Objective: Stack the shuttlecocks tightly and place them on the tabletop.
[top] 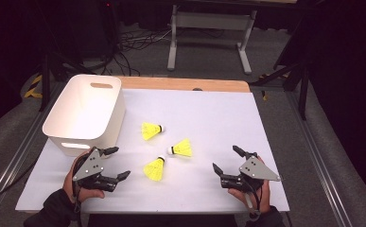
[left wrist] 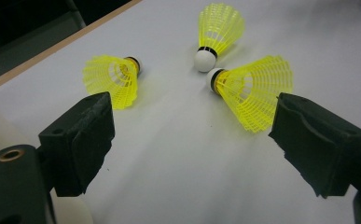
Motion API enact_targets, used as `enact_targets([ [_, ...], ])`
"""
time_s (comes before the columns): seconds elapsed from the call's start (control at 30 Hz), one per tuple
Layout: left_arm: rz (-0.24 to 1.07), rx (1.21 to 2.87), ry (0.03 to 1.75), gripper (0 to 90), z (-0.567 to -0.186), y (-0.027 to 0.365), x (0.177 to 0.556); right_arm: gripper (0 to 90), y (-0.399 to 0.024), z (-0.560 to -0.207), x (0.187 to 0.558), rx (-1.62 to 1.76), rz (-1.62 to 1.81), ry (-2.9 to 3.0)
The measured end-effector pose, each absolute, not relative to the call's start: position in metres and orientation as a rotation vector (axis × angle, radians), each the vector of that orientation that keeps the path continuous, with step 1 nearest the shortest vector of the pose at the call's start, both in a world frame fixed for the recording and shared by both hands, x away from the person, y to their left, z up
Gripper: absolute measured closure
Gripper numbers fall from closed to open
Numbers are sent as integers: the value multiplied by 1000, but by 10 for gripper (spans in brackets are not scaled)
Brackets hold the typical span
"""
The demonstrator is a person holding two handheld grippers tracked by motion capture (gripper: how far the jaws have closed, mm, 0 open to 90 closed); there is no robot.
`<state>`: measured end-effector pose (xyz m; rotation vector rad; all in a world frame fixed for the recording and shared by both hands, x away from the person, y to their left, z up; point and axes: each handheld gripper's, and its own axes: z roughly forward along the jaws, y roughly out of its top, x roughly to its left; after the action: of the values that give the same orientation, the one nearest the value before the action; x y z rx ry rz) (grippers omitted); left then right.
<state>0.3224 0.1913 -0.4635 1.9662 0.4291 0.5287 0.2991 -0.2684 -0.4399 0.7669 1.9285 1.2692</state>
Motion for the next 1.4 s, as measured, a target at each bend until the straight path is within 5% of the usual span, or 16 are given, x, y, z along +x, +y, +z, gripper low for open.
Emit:
enact_targets([
  [0.5,563,2024,485,252,-450,147,350,176,-256,-446,298,743,1167,1960],
  [0.87,568,2105,713,354,-458,114,402,190,-251,-448,305,740,1167,1993],
  [1.07,535,2163,794,480,-470,102,424,200,-251,-449,307,745,1166,2012],
  [1.27,536,2143,795,804,-468,99,433,208,-253,-449,307,747,1167,2013],
  [1.4,580,2124,732,881,-454,99,426,211,-254,-450,309,753,1171,2022],
])
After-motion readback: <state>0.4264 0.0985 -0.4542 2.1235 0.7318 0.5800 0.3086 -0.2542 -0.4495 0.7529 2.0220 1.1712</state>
